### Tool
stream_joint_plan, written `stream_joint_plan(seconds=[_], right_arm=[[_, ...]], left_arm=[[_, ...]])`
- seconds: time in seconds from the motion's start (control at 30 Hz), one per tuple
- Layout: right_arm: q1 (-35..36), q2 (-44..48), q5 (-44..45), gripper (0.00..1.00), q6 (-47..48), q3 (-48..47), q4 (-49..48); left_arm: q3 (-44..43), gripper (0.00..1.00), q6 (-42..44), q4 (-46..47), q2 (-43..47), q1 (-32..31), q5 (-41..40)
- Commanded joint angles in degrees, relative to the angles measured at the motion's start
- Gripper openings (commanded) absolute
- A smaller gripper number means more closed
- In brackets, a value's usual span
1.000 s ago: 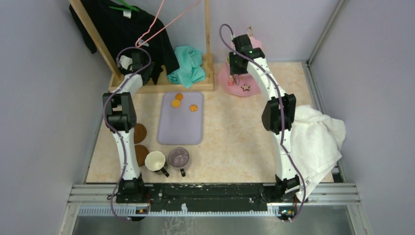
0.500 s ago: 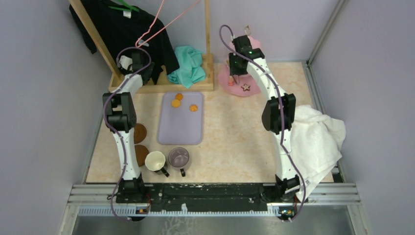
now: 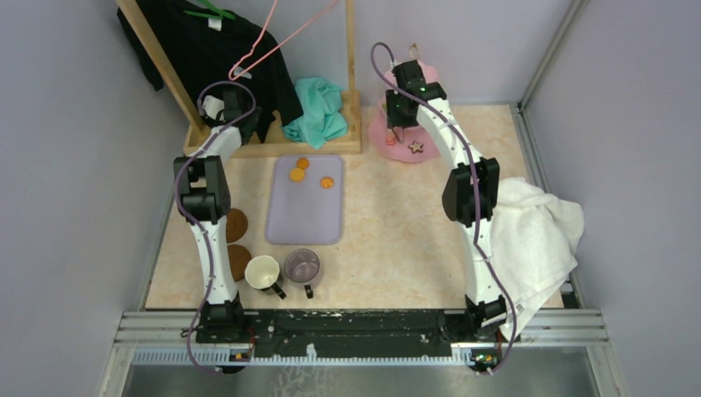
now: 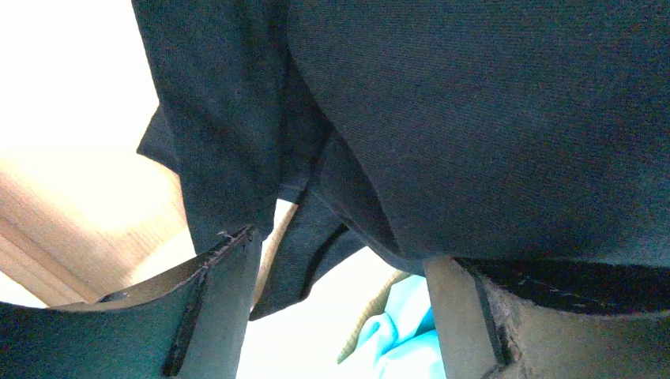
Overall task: Serve the afternoon tea
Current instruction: Place the desert on the desert table.
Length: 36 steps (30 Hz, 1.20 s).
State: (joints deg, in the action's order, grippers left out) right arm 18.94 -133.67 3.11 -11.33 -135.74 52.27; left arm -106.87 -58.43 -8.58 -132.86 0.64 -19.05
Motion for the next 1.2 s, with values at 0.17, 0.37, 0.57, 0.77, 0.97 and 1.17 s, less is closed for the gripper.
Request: stream_joint_plan(seconds=[0.17,0.37,0.57,0.77,0.97,1.17], right_arm=[[-0.7,1.6,-0.9,0.42,-1.1,0.7,0.8],[-0.9,3.3,-1.0,0.4,-1.0,2.5,-1.0],[-0.9,7.3,-1.5,0.38,-0.9,7.4,-5.1],[-0.7,9.4,-2.2,0.38,-0.9,10.3,-7.0],[-0.7,11.8,-3.2,0.37,-1.0,13.2,-9.7],[-0.5,13.3,-3.8,0.37,-0.9,14.2,-10.7]], left_arm=[[0.3,0.8,1.0,0.8,2.1,0.3,0.0],[0.3,0.8,1.0,0.7,2.3,0.3,-0.1],[0.3,0.8,1.2,0.8,2.5,0.3,-0.3],[0.4,0.79,1.6,0.7,2.9,0.2,-0.4],[0.8,0.8,1.8,0.7,3.6,0.2,-0.7],[1.2,0.8,2.2,0.8,4.4,0.0,-1.1]])
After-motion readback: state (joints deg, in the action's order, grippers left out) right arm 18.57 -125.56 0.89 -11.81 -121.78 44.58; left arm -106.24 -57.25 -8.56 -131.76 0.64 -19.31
